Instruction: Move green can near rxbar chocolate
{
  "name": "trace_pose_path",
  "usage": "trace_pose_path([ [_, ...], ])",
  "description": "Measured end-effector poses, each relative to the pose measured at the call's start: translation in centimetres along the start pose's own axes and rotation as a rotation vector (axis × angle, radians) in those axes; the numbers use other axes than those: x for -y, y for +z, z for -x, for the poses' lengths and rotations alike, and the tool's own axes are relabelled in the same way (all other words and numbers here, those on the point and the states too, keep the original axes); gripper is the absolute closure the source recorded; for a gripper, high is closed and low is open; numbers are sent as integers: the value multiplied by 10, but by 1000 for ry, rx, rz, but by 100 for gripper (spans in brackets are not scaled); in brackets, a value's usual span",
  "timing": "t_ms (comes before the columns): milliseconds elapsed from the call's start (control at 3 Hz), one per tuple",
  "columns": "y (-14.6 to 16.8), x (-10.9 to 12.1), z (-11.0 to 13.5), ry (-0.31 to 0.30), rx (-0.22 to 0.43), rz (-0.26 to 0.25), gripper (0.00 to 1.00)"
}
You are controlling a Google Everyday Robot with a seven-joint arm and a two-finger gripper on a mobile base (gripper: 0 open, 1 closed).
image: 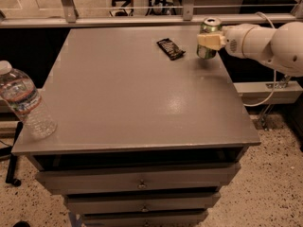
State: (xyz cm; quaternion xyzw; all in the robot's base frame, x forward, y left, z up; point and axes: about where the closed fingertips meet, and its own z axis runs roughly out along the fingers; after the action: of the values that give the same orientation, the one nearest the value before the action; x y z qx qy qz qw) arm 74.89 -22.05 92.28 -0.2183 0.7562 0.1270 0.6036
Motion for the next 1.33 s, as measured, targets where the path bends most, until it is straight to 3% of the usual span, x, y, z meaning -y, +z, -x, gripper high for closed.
trace_pose_path([
  [333, -3, 25, -5, -9, -11, -6, 100],
  [667, 3, 33, 5, -28, -3, 21, 100],
  [1333, 30, 11, 21, -55, 1, 128, 100],
])
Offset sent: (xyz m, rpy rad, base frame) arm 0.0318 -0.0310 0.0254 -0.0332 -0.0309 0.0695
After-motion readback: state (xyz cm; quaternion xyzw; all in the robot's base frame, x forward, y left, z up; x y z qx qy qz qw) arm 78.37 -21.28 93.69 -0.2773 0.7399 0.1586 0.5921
